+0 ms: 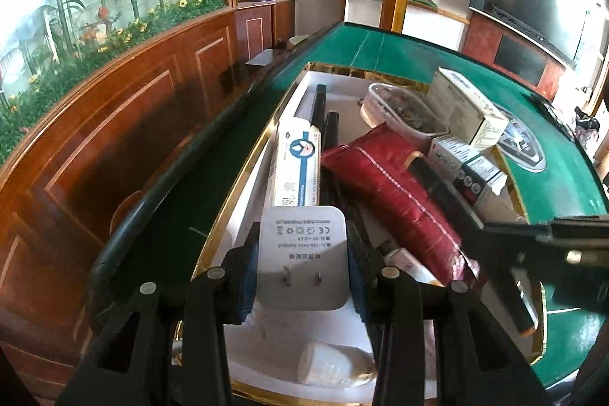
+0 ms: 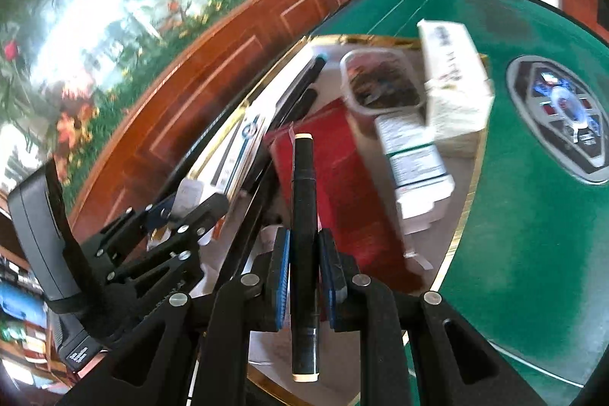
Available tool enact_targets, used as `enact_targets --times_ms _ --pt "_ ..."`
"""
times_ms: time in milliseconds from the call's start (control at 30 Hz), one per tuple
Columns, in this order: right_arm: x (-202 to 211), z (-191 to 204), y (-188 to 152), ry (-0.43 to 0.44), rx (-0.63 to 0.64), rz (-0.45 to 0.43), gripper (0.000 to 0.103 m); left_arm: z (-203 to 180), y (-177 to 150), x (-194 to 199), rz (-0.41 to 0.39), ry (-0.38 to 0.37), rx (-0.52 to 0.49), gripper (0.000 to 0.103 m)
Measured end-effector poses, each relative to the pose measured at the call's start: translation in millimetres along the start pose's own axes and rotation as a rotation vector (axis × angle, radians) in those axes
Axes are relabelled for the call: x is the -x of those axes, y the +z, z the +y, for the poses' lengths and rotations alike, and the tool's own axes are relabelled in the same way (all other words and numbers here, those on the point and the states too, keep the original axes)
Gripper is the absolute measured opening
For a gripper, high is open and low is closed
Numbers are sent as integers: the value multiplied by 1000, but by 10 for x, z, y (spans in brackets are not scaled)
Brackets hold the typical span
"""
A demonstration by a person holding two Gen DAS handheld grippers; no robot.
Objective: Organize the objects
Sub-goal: 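Lower the plug and marker into the tray and open both grippers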
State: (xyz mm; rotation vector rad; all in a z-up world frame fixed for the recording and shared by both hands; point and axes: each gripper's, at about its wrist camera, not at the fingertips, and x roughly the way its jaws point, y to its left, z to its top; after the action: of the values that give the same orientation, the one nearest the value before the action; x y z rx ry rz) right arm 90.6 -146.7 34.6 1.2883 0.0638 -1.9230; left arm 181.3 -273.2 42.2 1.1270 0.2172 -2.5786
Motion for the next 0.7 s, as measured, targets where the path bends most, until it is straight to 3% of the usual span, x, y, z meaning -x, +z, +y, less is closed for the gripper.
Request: enact_targets --times_ms 167,700 --pt "-111 112 -60 -45 44 16 17 3 12 -1 -23 39 -16 39" --pt "-243 336 -104 -119 123 25 18 178 61 82 -61 56 35 39"
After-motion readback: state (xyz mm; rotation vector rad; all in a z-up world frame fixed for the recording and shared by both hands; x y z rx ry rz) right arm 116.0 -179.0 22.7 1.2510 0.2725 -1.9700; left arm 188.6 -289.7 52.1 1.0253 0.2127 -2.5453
